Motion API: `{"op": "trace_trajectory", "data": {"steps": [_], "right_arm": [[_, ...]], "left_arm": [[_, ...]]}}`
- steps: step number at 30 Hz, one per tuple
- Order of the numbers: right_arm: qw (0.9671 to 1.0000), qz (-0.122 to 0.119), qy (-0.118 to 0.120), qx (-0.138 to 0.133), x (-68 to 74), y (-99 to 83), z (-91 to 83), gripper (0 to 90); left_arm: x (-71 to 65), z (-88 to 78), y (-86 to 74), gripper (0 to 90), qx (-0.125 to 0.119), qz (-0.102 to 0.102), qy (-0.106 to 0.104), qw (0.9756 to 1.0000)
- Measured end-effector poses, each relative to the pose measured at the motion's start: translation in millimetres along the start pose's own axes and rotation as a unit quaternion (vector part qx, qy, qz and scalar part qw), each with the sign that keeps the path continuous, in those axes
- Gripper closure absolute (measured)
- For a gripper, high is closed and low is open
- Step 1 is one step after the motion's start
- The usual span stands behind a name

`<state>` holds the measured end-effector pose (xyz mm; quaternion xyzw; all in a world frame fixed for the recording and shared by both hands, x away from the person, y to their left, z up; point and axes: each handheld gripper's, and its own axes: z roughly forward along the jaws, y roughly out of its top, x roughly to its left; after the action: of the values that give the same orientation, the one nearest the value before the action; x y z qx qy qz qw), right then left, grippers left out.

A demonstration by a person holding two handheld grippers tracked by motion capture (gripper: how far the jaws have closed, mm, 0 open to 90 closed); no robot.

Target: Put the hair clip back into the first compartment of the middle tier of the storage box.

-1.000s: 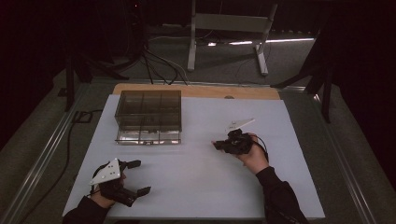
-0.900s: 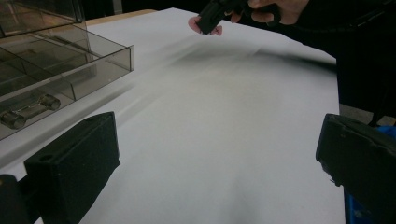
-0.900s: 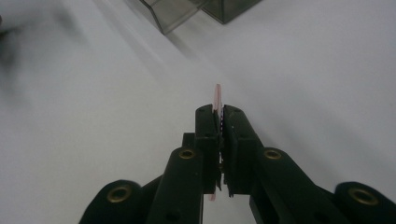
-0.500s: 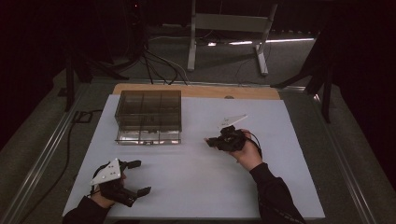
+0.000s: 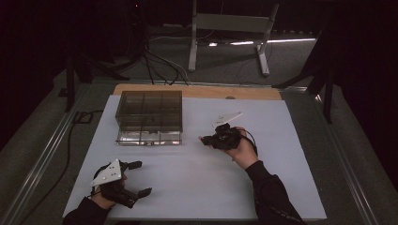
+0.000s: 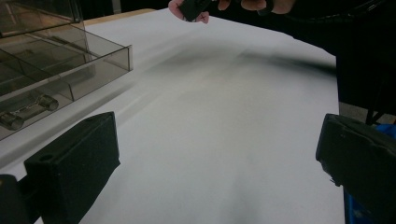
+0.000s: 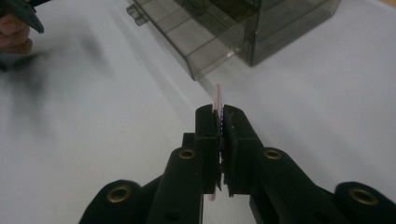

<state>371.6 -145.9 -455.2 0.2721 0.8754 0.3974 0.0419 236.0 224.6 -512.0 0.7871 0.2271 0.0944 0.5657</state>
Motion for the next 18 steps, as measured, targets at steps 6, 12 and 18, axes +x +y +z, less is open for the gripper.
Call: {"op": "trace_trajectory", "data": {"steps": [6,12,18], "right_arm": [[1.0,-0.003,0.005,-0.004,3.2,6.0,2.9,85.2],[0.9999,-0.006,0.007,-0.005,4.7,11.2,6.0,85.2],[0.9999,-0.007,0.011,-0.007,7.0,16.6,7.8,85.2]], "left_arm": [[0.1,0.0,0.0,0.4,0.0,0.0,0.0,1.0],[-0.3,-0.3,0.2,0.4,-0.002,0.0,-0.003,1.0],[-0.2,-0.3,0.2,0.4,-0.003,0.0,-0.004,1.0]]}}
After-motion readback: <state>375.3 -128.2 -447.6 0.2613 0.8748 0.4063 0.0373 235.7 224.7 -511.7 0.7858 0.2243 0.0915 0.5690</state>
